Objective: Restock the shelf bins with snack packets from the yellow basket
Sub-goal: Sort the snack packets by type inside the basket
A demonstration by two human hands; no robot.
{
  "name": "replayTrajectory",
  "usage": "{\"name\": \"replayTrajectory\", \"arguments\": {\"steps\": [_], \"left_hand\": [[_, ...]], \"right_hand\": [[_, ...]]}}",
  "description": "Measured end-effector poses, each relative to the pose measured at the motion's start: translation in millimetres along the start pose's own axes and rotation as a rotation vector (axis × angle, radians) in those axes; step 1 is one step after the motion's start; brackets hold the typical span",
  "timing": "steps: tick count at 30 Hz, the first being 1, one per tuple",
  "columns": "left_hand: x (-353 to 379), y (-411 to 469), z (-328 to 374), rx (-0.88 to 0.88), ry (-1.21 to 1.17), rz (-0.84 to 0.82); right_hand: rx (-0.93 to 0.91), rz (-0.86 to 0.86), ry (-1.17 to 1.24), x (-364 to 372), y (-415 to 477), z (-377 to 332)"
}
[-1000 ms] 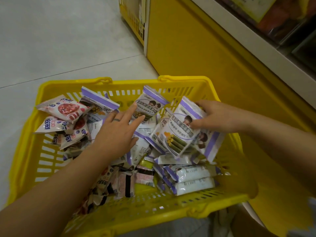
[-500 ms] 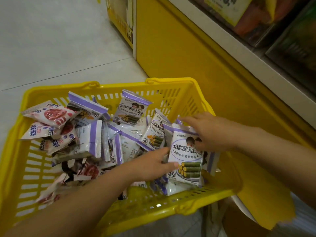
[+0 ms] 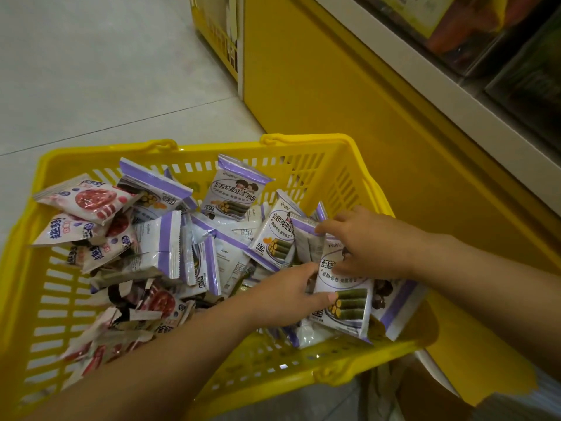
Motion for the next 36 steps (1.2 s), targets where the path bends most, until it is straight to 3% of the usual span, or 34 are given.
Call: {"name": "replayTrajectory", "arguments": {"steps": [4, 7, 11, 13, 16, 18, 20, 25, 31, 36], "left_hand": [[1.2, 5.6, 5.9, 0.028, -0.085, 0.144], [0.2, 11.0, 1.0, -0.047, -0.02, 0.193], [10.9, 13.7, -1.1, -0.085, 0.261, -0.034], [9.2, 11.9, 3.2, -0.041, 0.211, -0.045], [-18.8, 13.3, -3.0, -0.046, 0.052, 0.199], [-48.5, 13.4, -18.7, -0.114, 0.06, 0.472], [-70.3, 13.4, -35.9, -0.213, 0.039, 0.627], [-71.9, 34.7, -48.3, -0.286, 0.045, 0.495], [-64.8, 48.3, -34.6, -0.307, 0.208, 0.605], [-88.8, 6.5, -33.6, -0.287, -0.033, 0.707]], "right_hand": [[-0.042, 0.227, -0.115, -2.8, -3.1, -1.6], [-0.075, 0.107, -0.084, 3.9, -3.9, -1.9], [-0.09, -0.029, -0.158, 8.2, -2.8, -3.6], [-0.092, -0.069, -0.159, 11.6, 0.9, -3.8], [-0.1, -0.156, -0.102, 23.6, 4.3, -4.1], [-0.104, -0.154, -0.078, 26.5, 4.5, -3.1], [-0.111, -0.129, -0.066, 26.1, 4.0, -1.2], [-0.108, -0.105, -0.024, 24.4, 4.4, 0.1], [-0.108, -0.061, -0.008, 25.5, 2.1, 2.1], [-0.096, 0.05, 0.023, 28.6, -3.4, 5.5]]}}
Point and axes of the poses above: each hand's wrist, its own y-axis towards the middle knuckle, its own x-axis out of the palm, z = x × y, the point moved 4 cm from there along y, towards the middle knuckle, and after that the axes turned 9 degrees about -x, right-handed, at the moved point
